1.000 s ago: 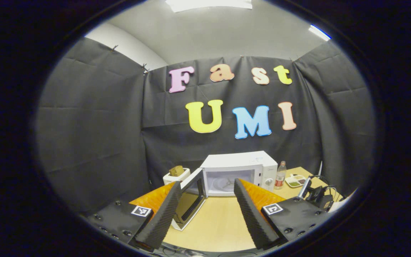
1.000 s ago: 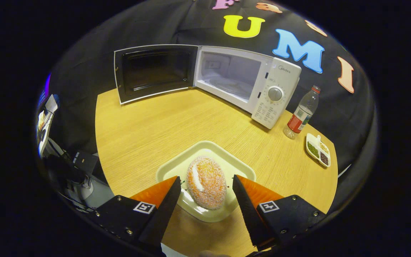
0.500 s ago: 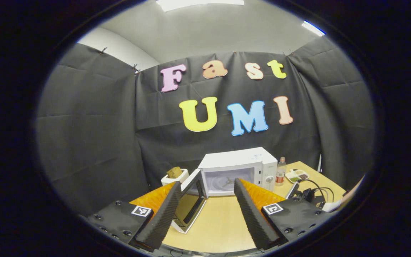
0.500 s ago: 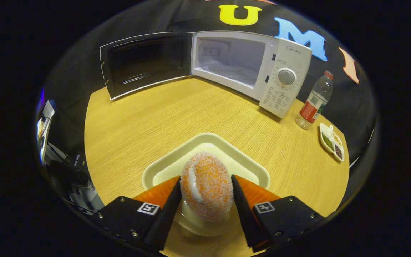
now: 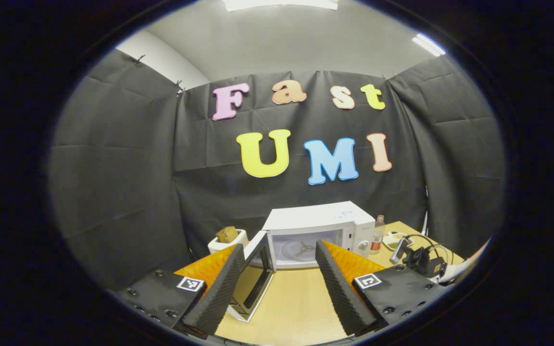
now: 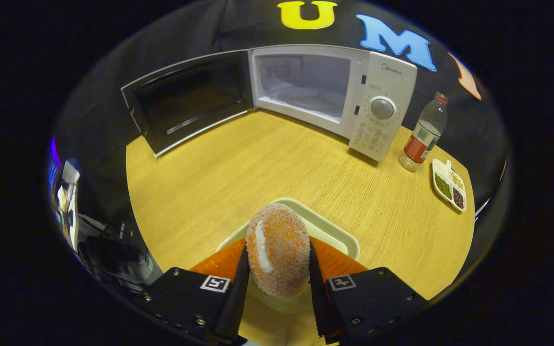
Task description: Open the microwave oven with the left hand, put the food in, and close the microwave oven.
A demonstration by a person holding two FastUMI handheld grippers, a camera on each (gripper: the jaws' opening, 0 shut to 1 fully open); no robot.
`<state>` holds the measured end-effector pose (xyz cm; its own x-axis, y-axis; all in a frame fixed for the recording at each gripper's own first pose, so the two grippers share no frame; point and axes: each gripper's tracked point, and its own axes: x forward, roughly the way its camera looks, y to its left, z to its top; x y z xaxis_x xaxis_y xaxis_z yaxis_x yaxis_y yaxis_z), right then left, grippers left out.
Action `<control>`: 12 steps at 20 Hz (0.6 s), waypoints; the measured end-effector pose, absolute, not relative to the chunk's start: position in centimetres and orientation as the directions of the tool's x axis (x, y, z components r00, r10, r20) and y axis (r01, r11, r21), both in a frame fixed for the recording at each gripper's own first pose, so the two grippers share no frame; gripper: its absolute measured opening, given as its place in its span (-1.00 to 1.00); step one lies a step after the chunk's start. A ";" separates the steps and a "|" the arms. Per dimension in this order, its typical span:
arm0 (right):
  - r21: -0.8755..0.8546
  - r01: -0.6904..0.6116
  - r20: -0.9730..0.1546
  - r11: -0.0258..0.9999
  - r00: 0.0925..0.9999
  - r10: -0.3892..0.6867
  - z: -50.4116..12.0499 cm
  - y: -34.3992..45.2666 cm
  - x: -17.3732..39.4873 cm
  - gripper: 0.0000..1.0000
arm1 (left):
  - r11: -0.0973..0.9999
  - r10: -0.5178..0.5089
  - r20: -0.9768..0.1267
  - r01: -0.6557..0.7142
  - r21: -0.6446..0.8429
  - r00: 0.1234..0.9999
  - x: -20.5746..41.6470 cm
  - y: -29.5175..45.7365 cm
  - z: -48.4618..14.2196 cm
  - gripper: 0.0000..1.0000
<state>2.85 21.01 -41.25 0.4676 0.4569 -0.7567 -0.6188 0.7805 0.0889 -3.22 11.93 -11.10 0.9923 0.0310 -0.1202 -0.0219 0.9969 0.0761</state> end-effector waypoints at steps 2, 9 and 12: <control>0.169 -0.570 -0.702 0.804 0.504 0.504 -38.3 23.8 4.8 0.18 | 0.998 0.025 -0.129 -0.017 0.062 0.991 -3.0 13.0 -11.8 1.00; 0.471 -0.237 -0.515 0.850 0.708 0.483 -32.4 32.0 16.5 0.17 | 0.998 0.006 -0.169 0.006 0.070 0.986 -0.2 17.9 -14.8 1.00; 0.492 -0.142 -0.448 0.859 0.805 0.389 -31.9 34.4 21.8 0.17 | 0.997 0.001 -0.183 0.013 0.075 0.983 1.2 19.5 -16.0 1.00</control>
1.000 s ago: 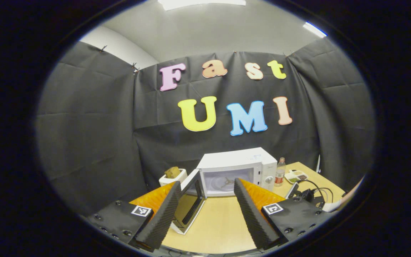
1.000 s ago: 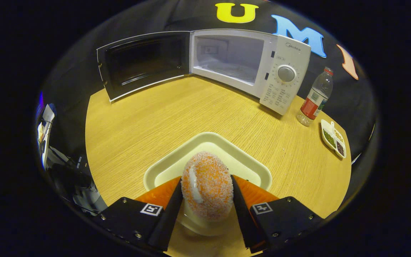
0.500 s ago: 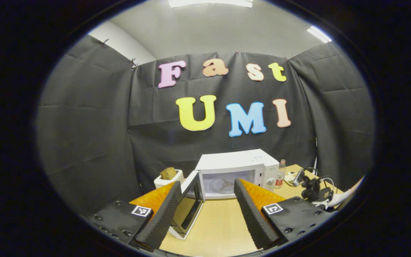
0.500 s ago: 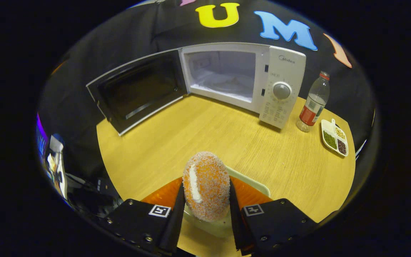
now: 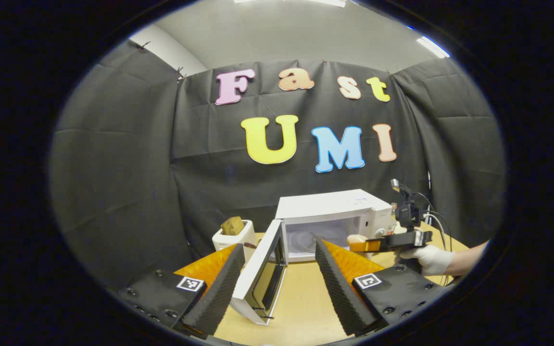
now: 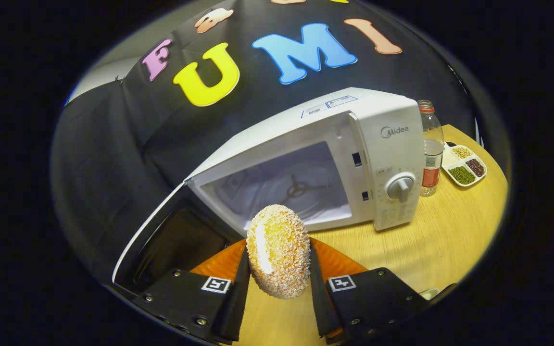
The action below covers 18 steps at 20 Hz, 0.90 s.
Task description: Open the microwave oven with the left hand, put the food in, and close the microwave oven.
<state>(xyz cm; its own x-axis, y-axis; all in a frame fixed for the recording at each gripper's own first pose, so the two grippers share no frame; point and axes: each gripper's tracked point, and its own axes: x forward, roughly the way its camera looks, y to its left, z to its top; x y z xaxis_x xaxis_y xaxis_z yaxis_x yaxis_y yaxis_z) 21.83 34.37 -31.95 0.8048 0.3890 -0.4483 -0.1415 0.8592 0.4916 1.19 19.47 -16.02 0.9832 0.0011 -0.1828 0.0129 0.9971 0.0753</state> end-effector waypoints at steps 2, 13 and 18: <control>0.533 -0.056 -0.427 0.844 0.843 0.326 -32.6 36.4 25.0 0.17 | 0.996 -0.008 -0.196 0.025 0.085 0.981 2.2 19.8 -17.1 0.95; 0.369 0.172 -0.335 0.913 0.941 -0.042 -38.8 38.9 36.1 0.17 | 0.991 -0.062 -0.204 0.085 0.107 0.977 4.9 20.4 -22.8 0.95; 0.285 0.131 -0.329 0.950 0.944 -0.031 -41.2 38.9 37.1 0.68 | 0.991 -0.068 -0.223 0.092 0.101 0.973 5.1 19.7 -24.3 1.00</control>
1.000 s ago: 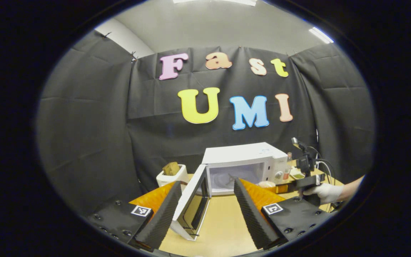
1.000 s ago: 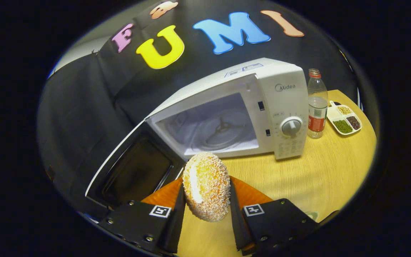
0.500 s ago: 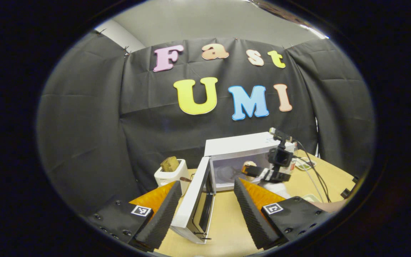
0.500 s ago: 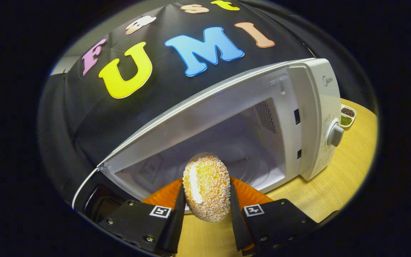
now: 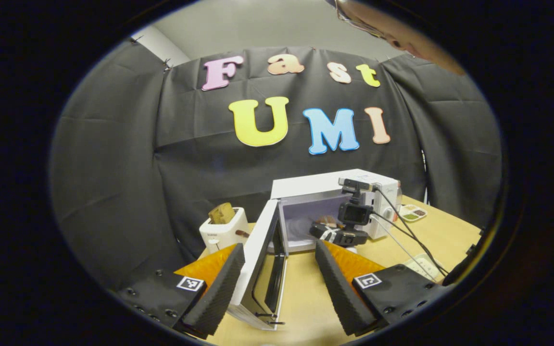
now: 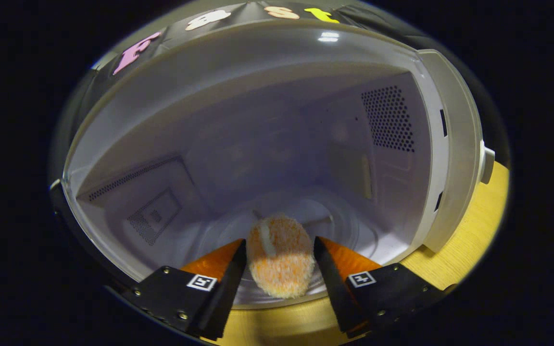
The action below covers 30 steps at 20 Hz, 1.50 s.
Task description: Open the microwave oven with the left hand, put the food in, and close the microwave oven.
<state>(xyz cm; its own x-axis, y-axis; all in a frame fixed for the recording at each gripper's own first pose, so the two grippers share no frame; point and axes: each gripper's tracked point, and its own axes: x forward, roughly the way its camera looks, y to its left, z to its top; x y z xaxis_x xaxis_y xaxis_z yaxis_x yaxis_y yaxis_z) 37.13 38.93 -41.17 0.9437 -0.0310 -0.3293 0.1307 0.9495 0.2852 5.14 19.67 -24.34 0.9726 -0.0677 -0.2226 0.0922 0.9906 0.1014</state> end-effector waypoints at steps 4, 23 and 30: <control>0.315 0.112 -0.314 0.943 0.949 -0.008 -38.6 37.0 33.9 0.97 | 0.987 -0.065 -0.215 0.094 0.132 0.974 5.2 19.7 -23.0 1.00; 0.075 -0.135 -0.205 0.988 0.967 0.148 -10.4 20.6 9.5 0.95 | 0.977 0.163 -0.130 -0.141 0.162 0.978 3.9 31.4 -19.1 0.90; 0.122 -0.076 -0.230 0.990 0.968 0.103 -6.5 17.0 6.1 0.96 | 0.963 0.244 -0.252 -0.202 0.180 0.936 1.4 36.7 -29.4 0.95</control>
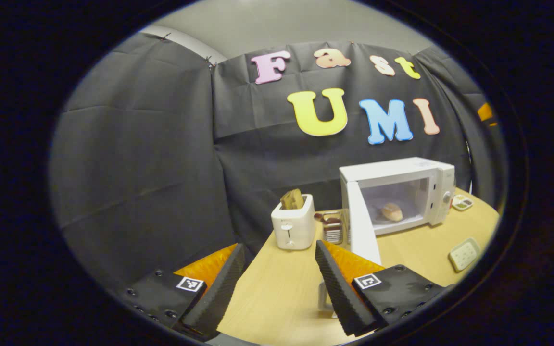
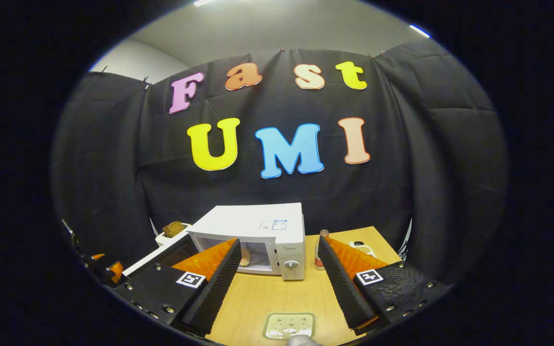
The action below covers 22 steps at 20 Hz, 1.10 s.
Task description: Open the microwave oven with the left hand, put the food in, and close the microwave oven.
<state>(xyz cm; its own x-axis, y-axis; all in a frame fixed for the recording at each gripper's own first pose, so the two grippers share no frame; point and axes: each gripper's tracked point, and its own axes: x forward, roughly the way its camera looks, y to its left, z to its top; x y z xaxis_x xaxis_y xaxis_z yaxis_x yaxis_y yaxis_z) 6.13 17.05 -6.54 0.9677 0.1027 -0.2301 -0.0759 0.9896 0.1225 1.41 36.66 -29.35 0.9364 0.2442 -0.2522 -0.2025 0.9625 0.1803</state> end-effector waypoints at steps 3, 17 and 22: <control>0.098 -0.062 -0.225 0.993 0.971 0.083 -5.6 15.9 5.7 0.86 | 0.963 0.237 -0.277 -0.188 0.192 0.931 1.8 36.8 -31.7 1.00; 0.147 -0.044 -0.230 0.988 0.970 0.078 -4.6 11.9 4.7 0.96 | 0.985 0.142 -0.322 -0.102 0.138 0.936 1.0 27.8 -33.9 0.89; 0.147 -0.042 -0.245 0.988 0.966 0.078 -4.9 9.0 4.4 0.96 | 0.996 0.035 -0.333 -0.005 0.091 0.942 2.2 19.5 -34.4 0.89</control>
<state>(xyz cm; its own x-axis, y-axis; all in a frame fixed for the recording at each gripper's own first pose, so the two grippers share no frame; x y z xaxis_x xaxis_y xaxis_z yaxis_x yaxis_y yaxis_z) 4.41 9.01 -4.85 0.9665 0.0780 -0.2447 -0.0425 0.9882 0.1475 2.22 19.54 -34.42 0.9422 0.0349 -0.3332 -0.0047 0.9959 0.0909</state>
